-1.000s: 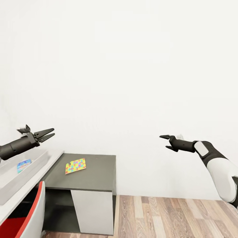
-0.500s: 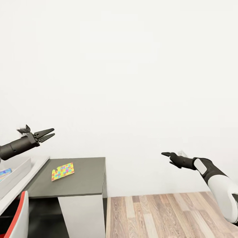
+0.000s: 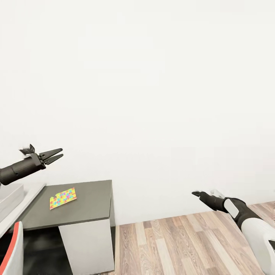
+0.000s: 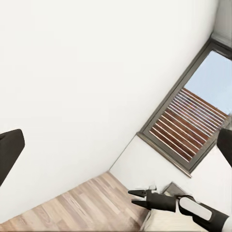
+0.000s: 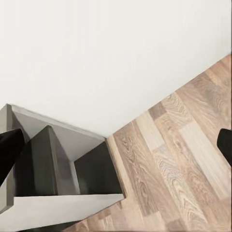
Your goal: Put all the toys in the child's room - the three board games (two on the bed and one on the table), the two jigsaw puzzles on the table, and the tennis ball on the table - inside the toy box on the table in the child's room.
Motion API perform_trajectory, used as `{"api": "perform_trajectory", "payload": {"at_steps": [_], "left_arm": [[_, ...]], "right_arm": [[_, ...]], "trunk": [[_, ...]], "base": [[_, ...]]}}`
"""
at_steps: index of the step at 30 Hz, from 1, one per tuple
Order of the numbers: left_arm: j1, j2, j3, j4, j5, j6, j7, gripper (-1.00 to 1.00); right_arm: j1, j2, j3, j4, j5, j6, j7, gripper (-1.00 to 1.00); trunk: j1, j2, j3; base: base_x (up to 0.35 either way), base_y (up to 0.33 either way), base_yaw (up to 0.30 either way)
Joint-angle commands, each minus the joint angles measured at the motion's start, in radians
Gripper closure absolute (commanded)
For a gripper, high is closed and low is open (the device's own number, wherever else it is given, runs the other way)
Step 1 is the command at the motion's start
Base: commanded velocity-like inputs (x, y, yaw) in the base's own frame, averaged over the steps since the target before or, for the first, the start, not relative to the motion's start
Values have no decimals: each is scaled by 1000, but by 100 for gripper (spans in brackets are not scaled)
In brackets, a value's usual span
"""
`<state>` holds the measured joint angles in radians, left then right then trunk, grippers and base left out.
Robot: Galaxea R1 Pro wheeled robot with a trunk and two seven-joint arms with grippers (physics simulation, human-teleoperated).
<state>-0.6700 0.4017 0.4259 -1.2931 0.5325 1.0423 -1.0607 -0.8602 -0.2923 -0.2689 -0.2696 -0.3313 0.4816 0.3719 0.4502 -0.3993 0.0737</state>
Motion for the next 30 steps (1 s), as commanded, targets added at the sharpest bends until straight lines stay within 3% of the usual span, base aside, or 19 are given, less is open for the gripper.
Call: {"api": "perform_trajectory", "payload": {"at_steps": [1,10,15,19,23,27,30], "left_arm": [[0,0,1,0,-2,4,-4,-100],[0,0,2,0,-2,4,-4,-100],[1,0,2,-5,-1,4,-4,-100],[1,-1,2,-8,-1,4,-5,-100],[1,-10,-2,-12,-3,3,-4,-100],[1,-11,-2,-16,-4,3,-3,-100],[1,-11,-2,-16,-3,2,-3,-100]], "right_arm": [[9,0,-6,-1,-3,-4,-6,-100],[62,3,-6,-2,-8,-36,-23,-100],[77,15,-5,-7,4,-54,-109,-100],[80,44,-4,-6,23,-57,-238,-100],[81,112,7,-15,36,-53,-359,-100],[81,150,40,-22,34,-56,-404,-100],[81,157,48,-24,30,-59,-411,-100]], "trunk": [[0,-1,0],[0,-1,0],[0,-1,0],[0,-1,0],[0,-1,0],[0,-1,0],[0,-1,-1]], "base": [[-284,0,-40],[-87,0,-10],[-6,0,-1],[-1,0,0],[0,0,0],[0,0,0],[0,0,-15]]}}
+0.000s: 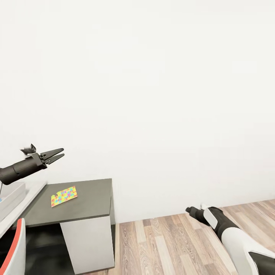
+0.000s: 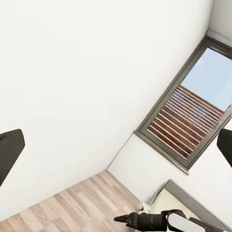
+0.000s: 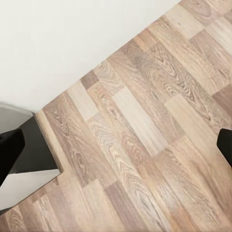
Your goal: Put all the toys in the child's room - the three board games (two on the bed and one on the table), the two jigsaw puzzles on the table, and the tennis ball on the table - inside the toy box on the table in the child's room.
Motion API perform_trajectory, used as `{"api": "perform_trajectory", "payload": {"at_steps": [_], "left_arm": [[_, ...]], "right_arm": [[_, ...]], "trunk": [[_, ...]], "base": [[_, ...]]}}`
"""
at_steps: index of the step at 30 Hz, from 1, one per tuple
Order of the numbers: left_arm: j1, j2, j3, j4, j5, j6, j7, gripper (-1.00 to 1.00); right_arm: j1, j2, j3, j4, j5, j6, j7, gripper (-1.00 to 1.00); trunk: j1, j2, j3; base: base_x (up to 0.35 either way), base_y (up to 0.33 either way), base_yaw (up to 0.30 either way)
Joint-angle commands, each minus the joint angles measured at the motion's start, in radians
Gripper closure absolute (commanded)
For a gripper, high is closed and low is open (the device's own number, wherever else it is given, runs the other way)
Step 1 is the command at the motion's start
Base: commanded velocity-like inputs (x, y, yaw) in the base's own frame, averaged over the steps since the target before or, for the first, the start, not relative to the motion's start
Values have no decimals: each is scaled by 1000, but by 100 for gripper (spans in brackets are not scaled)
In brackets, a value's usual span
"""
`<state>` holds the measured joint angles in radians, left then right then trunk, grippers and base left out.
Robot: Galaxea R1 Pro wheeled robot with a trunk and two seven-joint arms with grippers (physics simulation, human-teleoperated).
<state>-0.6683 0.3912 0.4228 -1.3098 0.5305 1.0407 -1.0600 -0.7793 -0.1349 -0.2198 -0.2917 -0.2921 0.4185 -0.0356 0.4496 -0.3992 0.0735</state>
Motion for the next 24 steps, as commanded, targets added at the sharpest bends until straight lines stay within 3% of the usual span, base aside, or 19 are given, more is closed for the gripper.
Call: {"api": "perform_trajectory", "payload": {"at_steps": [1,24], "left_arm": [[0,0,1,0,-1,4,-4,-100],[-1,8,0,0,-2,5,-3,-100]], "right_arm": [[0,2,0,-2,-11,5,-6,-100],[0,5,15,12,-2,9,-19,-100]], "trunk": [[0,-1,-1],[0,-1,-34]], "base": [[0,0,-62],[0,0,-106]]}}
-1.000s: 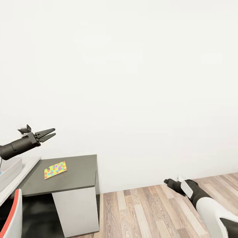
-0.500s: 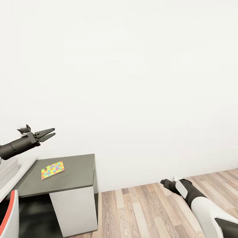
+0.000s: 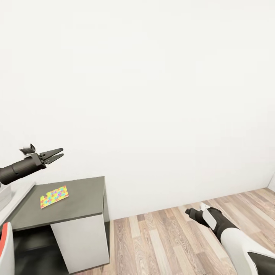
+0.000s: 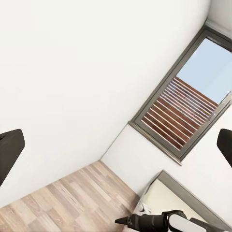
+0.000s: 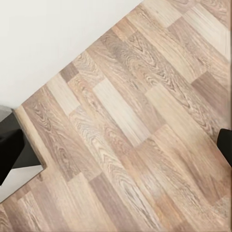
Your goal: Put all the toys in the child's room - the three board games (two on the bed and one on the table), the two jigsaw puzzles on the table, and the tennis ball on the table - inside the toy box on the table in the child's room.
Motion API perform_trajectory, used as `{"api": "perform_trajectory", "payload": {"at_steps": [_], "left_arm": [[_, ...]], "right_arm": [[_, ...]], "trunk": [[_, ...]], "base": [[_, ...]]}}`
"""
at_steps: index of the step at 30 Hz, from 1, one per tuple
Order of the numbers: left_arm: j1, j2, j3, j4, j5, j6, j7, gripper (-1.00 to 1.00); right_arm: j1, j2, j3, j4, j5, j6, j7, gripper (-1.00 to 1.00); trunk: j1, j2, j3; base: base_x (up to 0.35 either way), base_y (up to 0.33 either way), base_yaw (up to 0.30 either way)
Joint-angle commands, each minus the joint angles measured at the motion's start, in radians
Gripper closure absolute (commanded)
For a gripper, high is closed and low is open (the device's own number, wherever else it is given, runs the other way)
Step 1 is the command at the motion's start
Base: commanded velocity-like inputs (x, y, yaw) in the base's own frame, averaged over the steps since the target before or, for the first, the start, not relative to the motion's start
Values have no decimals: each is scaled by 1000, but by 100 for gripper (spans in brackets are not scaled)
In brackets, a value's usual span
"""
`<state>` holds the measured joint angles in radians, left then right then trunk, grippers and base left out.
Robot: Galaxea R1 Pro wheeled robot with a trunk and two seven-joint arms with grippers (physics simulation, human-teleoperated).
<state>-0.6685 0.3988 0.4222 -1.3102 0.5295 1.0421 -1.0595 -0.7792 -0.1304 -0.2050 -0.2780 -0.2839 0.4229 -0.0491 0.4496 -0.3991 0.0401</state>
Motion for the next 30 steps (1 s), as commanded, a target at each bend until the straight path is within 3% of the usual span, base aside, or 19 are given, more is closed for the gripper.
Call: {"api": "perform_trajectory", "payload": {"at_steps": [1,12,22,30], "left_arm": [[0,1,1,0,-2,4,-4,-100],[0,1,0,0,-2,4,-4,-100],[0,2,2,1,-1,4,-4,-100],[0,1,1,2,-6,4,-4,-100]], "right_arm": [[0,0,0,-1,-10,4,-5,-100],[0,5,4,-1,-9,4,-6,-100],[0,33,5,-1,-5,2,-6,-100],[0,35,4,-1,-5,2,-4,-100]], "trunk": [[0,-1,-2],[0,-1,-19],[0,-1,-35],[0,-1,-48]], "base": [[0,0,-108],[0,0,-95],[0,0,-84],[0,0,-76]]}}
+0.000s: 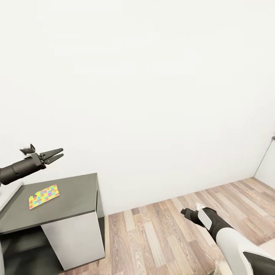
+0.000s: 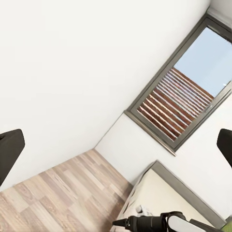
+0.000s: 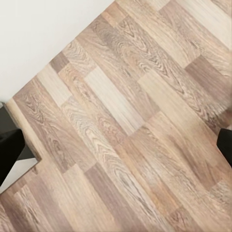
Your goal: Put all the toys in the child's room - the three board games (two on the bed and one on the table), the two jigsaw puzzles on the table, and the tennis ball on the table - inside the toy box on the table in the child's room.
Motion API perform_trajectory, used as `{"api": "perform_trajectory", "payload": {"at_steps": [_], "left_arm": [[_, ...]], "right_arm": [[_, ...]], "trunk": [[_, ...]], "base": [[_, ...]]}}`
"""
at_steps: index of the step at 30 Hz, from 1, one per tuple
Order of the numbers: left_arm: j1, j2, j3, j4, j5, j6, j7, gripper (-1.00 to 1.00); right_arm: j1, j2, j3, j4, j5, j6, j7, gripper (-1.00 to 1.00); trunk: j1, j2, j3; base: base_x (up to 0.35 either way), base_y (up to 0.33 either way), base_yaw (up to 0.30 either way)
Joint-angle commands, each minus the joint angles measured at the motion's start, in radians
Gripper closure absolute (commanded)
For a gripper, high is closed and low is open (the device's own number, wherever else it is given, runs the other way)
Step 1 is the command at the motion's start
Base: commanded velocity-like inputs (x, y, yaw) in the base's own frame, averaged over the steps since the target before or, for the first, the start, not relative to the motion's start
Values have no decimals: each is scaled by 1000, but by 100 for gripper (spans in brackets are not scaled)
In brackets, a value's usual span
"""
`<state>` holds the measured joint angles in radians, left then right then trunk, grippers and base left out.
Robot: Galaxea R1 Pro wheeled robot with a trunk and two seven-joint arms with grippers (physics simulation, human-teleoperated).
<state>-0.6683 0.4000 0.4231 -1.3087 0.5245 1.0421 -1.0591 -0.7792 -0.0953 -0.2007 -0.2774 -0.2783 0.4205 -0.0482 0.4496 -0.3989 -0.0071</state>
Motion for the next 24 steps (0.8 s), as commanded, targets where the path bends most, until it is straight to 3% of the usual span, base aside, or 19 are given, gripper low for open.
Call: {"api": "perform_trajectory", "payload": {"at_steps": [1,24], "left_arm": [[0,0,0,0,-2,4,-4,-100],[1,3,15,4,3,4,-5,-100]], "right_arm": [[0,0,0,-2,-10,4,-5,-100],[0,1,1,-2,-10,1,-6,-100]], "trunk": [[0,-1,-2],[0,-1,-39]], "base": [[0,0,-75],[0,0,-74]]}}
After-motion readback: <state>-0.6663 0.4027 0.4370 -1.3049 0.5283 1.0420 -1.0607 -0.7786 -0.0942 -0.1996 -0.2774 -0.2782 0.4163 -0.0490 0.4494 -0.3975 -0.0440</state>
